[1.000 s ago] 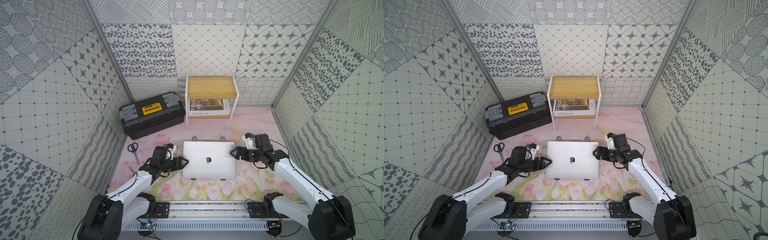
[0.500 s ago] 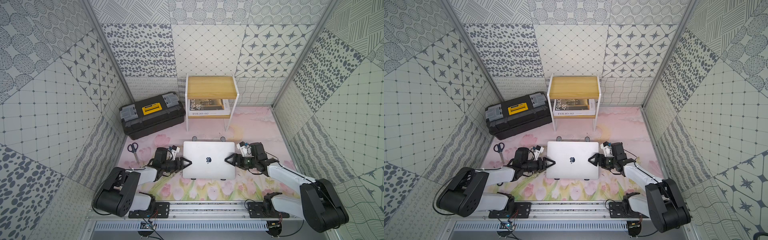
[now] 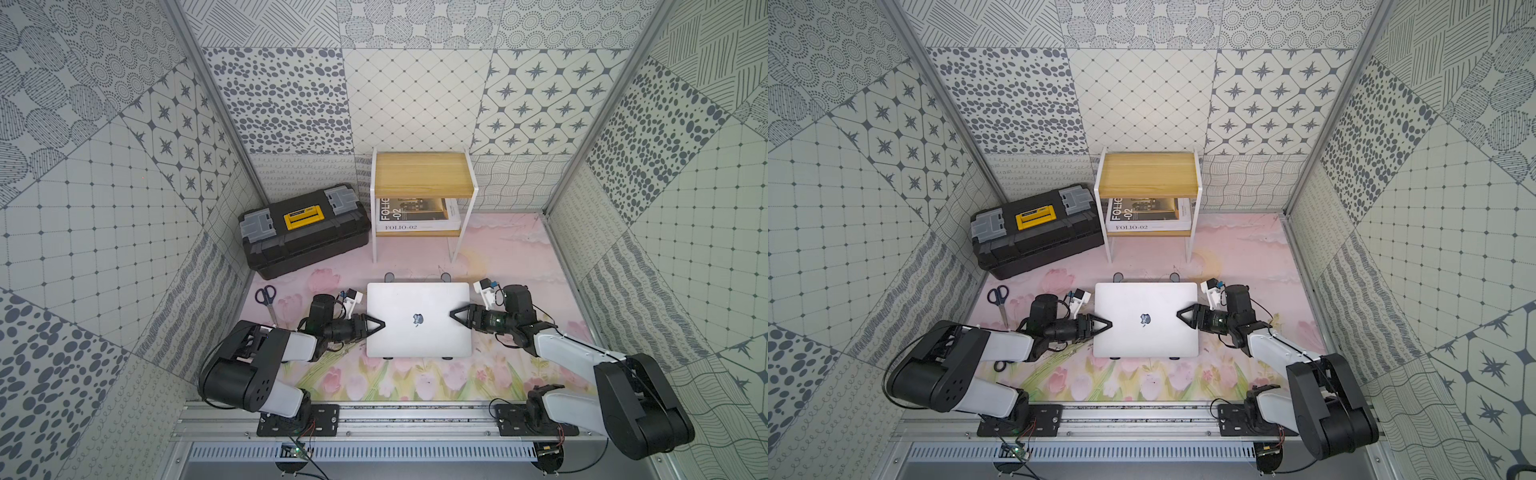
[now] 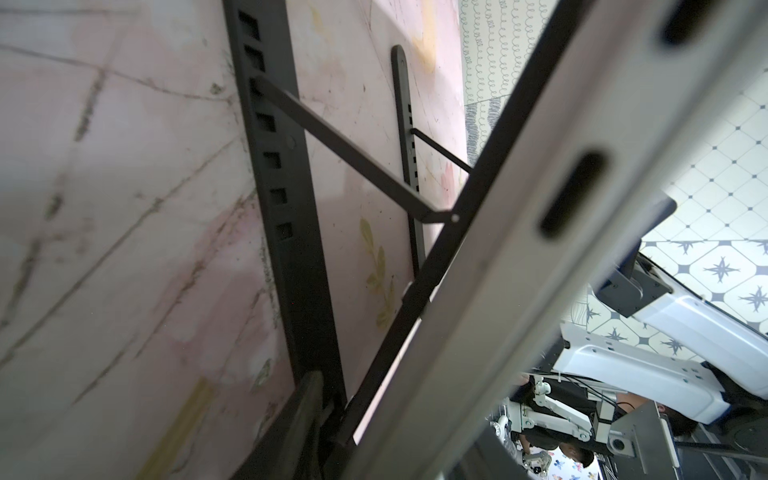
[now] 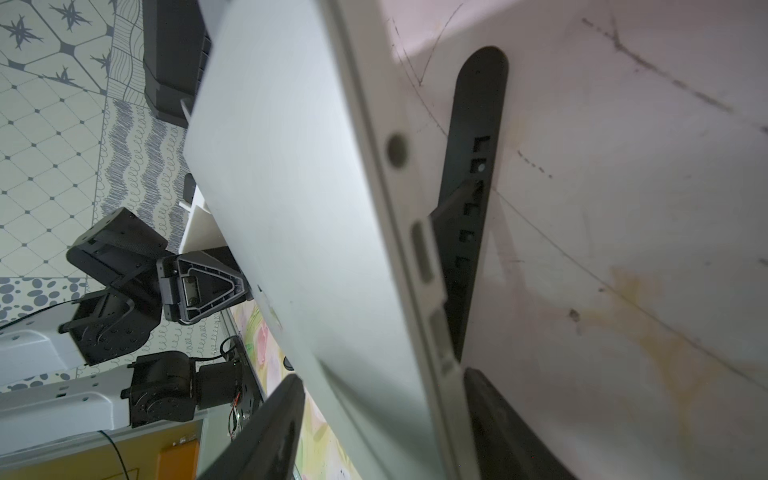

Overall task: Close the laptop lid and set it aside
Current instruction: Pick up the laptop from the computer stand.

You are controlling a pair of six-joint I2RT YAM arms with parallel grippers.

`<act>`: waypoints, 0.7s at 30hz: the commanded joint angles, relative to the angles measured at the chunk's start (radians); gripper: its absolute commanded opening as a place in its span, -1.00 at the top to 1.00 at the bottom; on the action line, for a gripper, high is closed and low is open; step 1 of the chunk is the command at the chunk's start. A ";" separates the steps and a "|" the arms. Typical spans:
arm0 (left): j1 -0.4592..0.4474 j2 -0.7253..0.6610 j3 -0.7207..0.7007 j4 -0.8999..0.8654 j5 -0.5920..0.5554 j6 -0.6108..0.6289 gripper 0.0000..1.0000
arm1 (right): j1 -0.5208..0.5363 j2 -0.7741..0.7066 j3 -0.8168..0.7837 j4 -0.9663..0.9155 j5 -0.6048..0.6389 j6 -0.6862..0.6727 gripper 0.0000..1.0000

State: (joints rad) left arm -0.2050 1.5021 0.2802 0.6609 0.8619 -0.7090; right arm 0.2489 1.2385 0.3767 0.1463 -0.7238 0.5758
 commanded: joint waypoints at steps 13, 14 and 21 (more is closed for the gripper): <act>0.000 -0.167 0.050 -0.112 0.031 -0.028 0.29 | 0.035 -0.183 0.030 0.010 -0.132 0.108 -0.12; 0.001 -0.179 0.055 -0.125 0.027 -0.031 0.30 | 0.036 -0.195 0.031 0.009 -0.137 0.120 -0.12; -0.001 -0.256 0.074 -0.220 0.007 -0.017 0.40 | 0.039 -0.266 0.042 0.015 -0.173 0.210 -0.03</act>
State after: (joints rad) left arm -0.2024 1.2907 0.3275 0.5125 0.8898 -0.7486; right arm 0.2596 1.0275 0.3775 0.0715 -0.7670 0.7330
